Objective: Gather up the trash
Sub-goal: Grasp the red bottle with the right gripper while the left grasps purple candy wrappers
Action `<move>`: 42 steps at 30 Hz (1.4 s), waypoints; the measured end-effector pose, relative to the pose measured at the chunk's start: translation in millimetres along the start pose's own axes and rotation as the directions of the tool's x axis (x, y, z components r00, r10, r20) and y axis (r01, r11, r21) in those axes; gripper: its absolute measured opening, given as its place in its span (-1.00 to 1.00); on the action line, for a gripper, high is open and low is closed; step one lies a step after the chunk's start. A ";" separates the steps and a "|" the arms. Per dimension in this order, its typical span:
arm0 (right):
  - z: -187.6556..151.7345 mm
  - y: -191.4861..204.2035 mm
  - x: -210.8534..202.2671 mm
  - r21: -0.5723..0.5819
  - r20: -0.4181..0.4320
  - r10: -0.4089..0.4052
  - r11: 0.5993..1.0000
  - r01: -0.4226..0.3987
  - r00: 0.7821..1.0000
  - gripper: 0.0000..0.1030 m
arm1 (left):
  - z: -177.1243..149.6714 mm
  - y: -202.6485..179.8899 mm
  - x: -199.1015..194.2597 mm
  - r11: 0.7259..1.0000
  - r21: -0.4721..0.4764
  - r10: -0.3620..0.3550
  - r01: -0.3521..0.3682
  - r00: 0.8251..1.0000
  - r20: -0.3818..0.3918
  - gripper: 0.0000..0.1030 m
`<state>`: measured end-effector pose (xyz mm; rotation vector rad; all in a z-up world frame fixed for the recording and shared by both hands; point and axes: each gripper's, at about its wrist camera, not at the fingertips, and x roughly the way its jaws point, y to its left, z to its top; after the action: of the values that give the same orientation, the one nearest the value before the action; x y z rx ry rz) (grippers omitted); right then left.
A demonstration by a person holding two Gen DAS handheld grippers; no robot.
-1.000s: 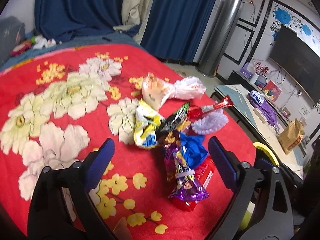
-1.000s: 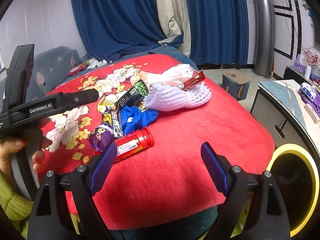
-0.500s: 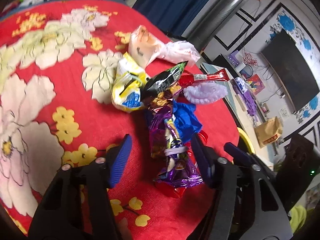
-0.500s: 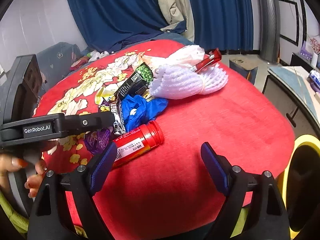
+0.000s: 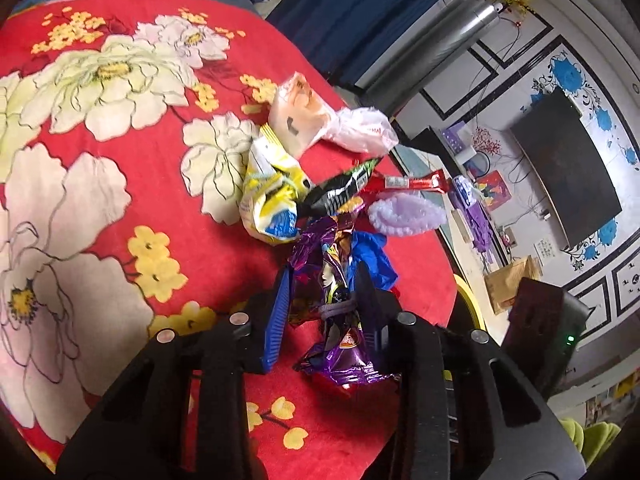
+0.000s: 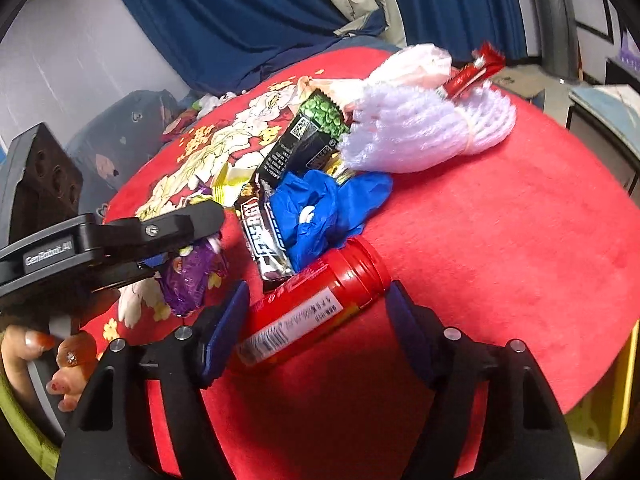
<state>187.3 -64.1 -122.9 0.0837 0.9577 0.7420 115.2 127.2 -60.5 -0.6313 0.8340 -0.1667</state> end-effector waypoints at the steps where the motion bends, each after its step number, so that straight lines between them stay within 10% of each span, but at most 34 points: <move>1: 0.3 -0.9 0.8 0.010 -0.001 0.006 1.000 -0.006 1.000 0.22 | 1.0 0.0 -1.7 1.000 0.000 0.003 -0.003 1.000 0.005 -0.51; 19: -5.3 -22.6 -15.2 0.105 -0.017 0.060 0.993 -0.057 0.998 -0.05 | 2.0 -14.3 -7.4 0.999 0.040 0.021 -0.022 0.999 0.033 -0.51; 42: 4.4 -33.2 -87.3 -0.052 0.257 -0.068 0.995 0.084 0.964 -0.37 | -8.0 -60.4 1.7 0.984 0.176 0.036 -0.042 0.999 0.037 -0.51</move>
<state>177.8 -141.1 -70.8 0.0851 0.6877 0.6715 116.7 74.2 -30.3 -0.4501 0.7885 -0.1916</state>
